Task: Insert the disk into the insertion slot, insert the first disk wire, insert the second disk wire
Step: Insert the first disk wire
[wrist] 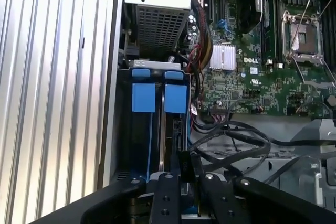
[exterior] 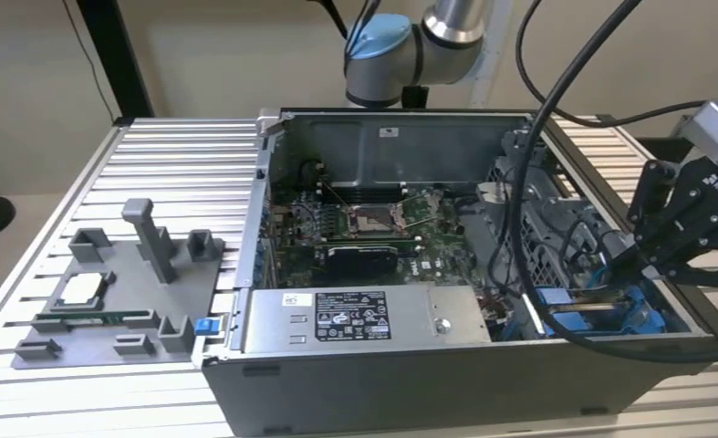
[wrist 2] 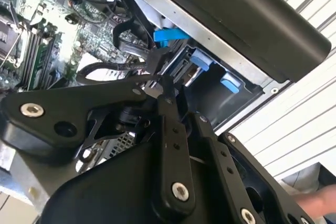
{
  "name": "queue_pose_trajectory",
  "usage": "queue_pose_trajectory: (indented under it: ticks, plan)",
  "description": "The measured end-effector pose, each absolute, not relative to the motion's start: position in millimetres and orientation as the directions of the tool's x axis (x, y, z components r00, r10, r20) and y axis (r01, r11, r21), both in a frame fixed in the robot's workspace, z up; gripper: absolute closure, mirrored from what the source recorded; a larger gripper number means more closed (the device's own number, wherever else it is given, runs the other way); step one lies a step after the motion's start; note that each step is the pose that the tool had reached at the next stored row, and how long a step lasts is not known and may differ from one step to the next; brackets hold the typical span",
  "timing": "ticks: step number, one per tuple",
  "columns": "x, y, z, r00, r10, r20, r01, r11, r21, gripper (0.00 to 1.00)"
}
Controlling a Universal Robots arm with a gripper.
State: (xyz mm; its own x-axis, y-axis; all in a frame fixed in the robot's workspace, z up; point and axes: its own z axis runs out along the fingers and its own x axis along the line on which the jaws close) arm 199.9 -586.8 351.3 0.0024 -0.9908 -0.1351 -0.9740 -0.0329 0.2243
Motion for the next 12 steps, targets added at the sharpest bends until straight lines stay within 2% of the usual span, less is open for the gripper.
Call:
queue_pose_trajectory:
  ticks: [3,12]
  plan:
    - [207.8,-586.9,348.7,0.0,-0.991,-0.135,-0.969,-0.033,0.243,1.0]
    - [212.7,-586.8,338.9,-0.012,-0.991,-0.136,-0.965,-0.024,0.262,1.0]
